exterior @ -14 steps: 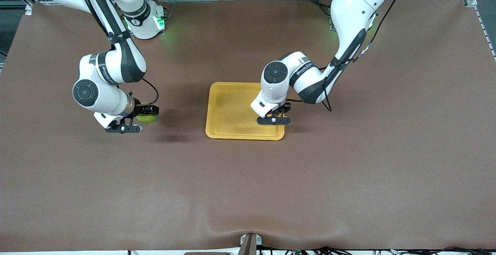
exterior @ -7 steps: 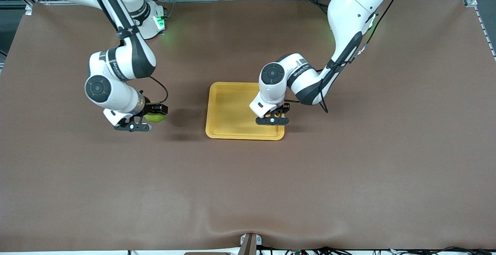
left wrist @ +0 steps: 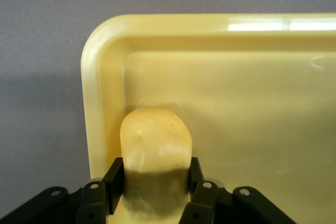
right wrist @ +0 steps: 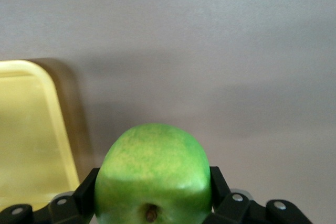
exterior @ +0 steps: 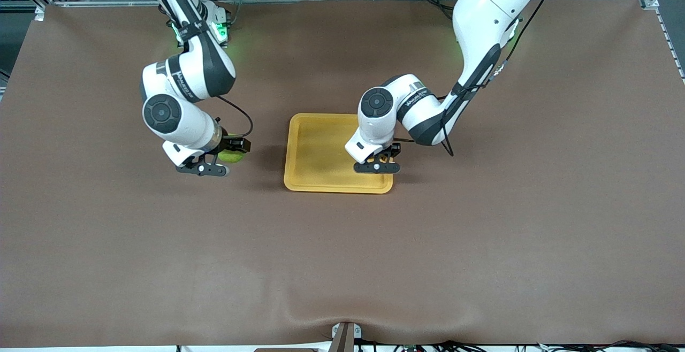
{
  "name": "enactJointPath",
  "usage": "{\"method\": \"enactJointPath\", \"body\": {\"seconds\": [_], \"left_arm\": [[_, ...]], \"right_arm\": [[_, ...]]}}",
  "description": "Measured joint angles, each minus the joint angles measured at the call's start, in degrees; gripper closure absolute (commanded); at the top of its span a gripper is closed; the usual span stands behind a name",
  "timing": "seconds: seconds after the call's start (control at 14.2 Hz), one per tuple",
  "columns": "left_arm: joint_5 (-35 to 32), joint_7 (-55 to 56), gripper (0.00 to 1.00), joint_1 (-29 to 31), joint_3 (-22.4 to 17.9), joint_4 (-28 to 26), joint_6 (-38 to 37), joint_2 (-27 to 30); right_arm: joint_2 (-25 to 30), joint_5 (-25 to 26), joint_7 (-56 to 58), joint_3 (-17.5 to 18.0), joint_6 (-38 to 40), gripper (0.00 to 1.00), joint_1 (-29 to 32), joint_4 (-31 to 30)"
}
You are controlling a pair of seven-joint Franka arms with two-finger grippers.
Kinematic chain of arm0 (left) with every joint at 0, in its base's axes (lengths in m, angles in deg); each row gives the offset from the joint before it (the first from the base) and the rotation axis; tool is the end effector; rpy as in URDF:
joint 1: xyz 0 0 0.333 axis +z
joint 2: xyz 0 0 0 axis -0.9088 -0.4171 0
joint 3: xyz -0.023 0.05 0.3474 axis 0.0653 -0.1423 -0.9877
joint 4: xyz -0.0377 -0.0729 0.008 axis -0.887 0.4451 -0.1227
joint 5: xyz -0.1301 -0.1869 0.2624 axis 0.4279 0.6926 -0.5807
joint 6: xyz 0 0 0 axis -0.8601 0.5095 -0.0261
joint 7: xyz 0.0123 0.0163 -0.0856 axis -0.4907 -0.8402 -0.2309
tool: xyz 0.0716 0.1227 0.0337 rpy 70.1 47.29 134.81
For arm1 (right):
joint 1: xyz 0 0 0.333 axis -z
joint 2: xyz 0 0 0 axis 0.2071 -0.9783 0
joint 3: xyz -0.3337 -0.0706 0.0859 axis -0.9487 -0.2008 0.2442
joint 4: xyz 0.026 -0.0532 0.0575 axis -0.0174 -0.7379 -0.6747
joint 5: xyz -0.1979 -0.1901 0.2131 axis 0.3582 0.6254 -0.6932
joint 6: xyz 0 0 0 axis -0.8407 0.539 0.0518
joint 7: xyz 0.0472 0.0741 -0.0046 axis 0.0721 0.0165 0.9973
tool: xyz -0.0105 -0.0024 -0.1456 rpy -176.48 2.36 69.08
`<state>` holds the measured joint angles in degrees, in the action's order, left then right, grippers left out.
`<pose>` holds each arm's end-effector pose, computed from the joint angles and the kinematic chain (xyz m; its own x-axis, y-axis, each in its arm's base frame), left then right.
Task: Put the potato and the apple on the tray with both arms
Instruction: 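Lower the potato onto the tray while the right gripper carries the apple over, then open the left gripper and withdraw while the right gripper lowers the apple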
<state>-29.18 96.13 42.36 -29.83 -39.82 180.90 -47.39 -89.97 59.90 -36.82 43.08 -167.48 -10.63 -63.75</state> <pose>0.4914 -0.4245 0.2316 0.9989 -0.0456 0.0103 -0.0449 -0.9972 -0.0597 0.5016 0.2076 0.3500 0.9754 -0.1144 -0.1886 -0.1141 -0.9934 0.0122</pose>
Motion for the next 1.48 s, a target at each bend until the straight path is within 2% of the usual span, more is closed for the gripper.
{"method": "enactJointPath", "body": {"seconds": [0.42, 0.77, 1.05, 1.27, 1.48], "left_arm": [[0.0, 0.5, 0.00, 0.0, -0.2, 0.4, 0.0, -0.1], [0.0, 0.6, 0.00, 2.2, -0.4, 3.7, -1.4, 1.3], [-0.1, 0.5, 0.00, 5.9, -0.4, 7.3, -10.5, 6.1], [0.6, 0.1, 0.00, 8.6, -0.2, 9.9, -17.7, 9.8], [2.1, -4.3, 0.00, 12.2, -0.2, 10.3, -22.1, 13.3]], "right_arm": [[0.0, 0.0, -7.6, 0.1, 0.9, 1.00, -6.4, 2.2], [-0.1, 0.0, -13.4, 0.1, 0.9, 1.00, -10.2, 2.7], [-1.4, 0.0, -17.0, 0.1, -1.7, 1.00, -12.5, 2.7], [-4.6, 0.0, -19.4, 0.1, -5.5, 1.00, -14.3, 2.9], [-9.0, 0.0, -22.4, 0.1, -6.4, 1.00, -15.9, 6.2]]}}
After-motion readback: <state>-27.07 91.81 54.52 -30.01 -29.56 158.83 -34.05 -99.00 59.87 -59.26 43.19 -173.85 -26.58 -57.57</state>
